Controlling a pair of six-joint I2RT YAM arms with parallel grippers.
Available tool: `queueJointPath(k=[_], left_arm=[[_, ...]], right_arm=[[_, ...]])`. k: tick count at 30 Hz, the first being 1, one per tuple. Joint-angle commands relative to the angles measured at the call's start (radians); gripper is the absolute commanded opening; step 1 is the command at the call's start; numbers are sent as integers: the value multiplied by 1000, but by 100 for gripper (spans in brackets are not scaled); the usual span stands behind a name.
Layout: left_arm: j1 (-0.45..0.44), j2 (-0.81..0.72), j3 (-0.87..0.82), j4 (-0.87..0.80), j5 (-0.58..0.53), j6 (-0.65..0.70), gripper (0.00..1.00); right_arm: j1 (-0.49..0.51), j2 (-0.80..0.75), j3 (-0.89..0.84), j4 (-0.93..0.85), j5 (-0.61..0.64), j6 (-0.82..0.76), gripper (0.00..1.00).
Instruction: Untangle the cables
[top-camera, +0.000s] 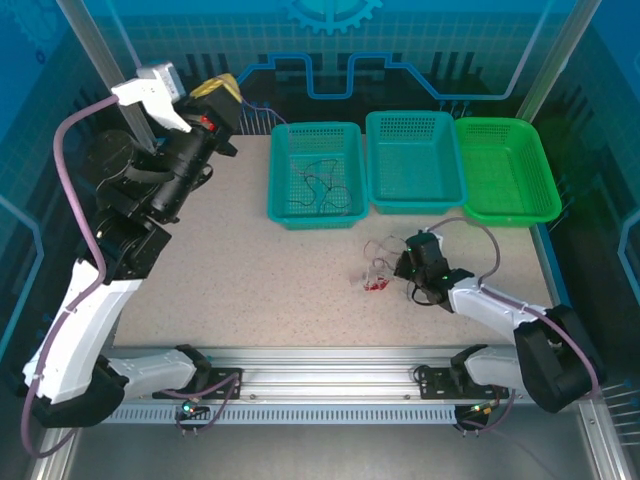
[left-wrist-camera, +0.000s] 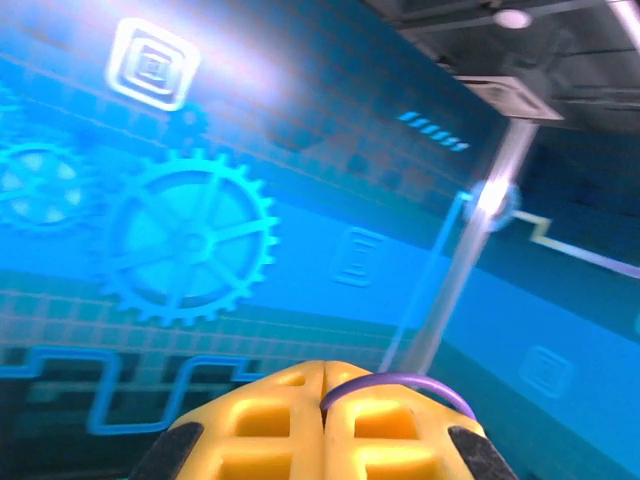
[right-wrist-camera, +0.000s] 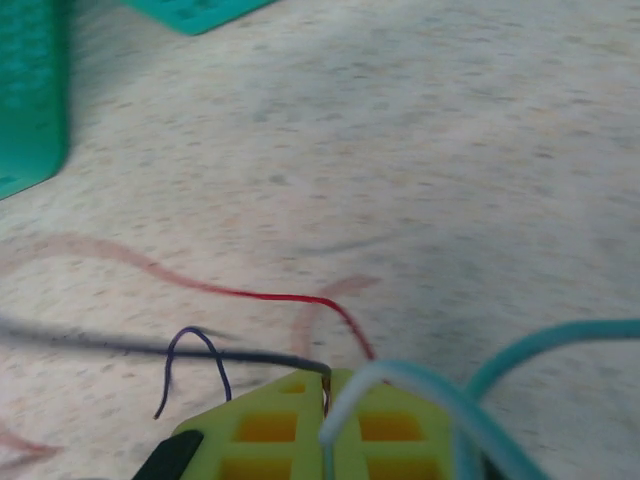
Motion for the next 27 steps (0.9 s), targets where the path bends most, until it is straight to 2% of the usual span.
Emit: queueJointPath(k=[1,5,13,21,27], left_arm=[[52,-23,-25,-118,-122,3,0],[71,-16,-35,-162,-14,-13,0],[78,76,-14,-142,77,14,0],[108,328,49,18,175,16,0],[135,565,126,106,186,-1,0]], right_arm=[[-68,-73,-34,-91,33,84,0],[-100,-164,-48,-98,23,29,0],[-107,-311,-1,-232,-51,-49,0],[-104,-483,62,-364,-102,-82,0],[-104,-540,137,-417,-137,-93,0]])
